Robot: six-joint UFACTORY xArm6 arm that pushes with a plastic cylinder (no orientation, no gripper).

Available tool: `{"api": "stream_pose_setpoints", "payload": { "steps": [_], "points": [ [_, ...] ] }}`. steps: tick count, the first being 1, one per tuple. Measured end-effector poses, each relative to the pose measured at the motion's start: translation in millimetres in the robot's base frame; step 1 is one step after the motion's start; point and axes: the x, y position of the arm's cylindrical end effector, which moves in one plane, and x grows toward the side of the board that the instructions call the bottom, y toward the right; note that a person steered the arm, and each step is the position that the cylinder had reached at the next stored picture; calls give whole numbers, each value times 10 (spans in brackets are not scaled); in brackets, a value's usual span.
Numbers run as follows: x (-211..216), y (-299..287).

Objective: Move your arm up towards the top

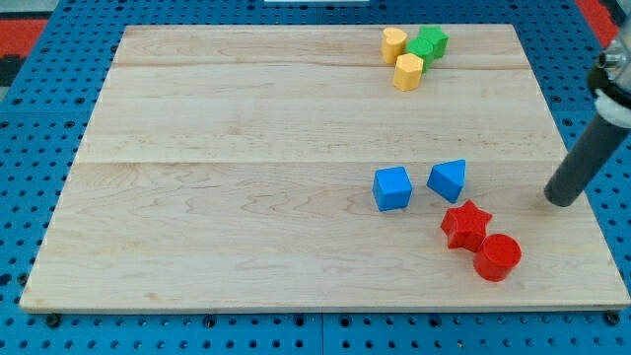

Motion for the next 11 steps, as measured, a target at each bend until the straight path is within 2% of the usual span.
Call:
{"api": "stream_pose_setpoints", "payload": {
  "steps": [2,4,5,6,7,8,10,11],
  "points": [
    [-74,-1330],
    [-504,-2242],
    [-461,-1961],
    [-942,-1899],
    [-1222,-828],
    [-673,-583],
    [-438,-1938],
    [-580,-1988]
  ]
}}
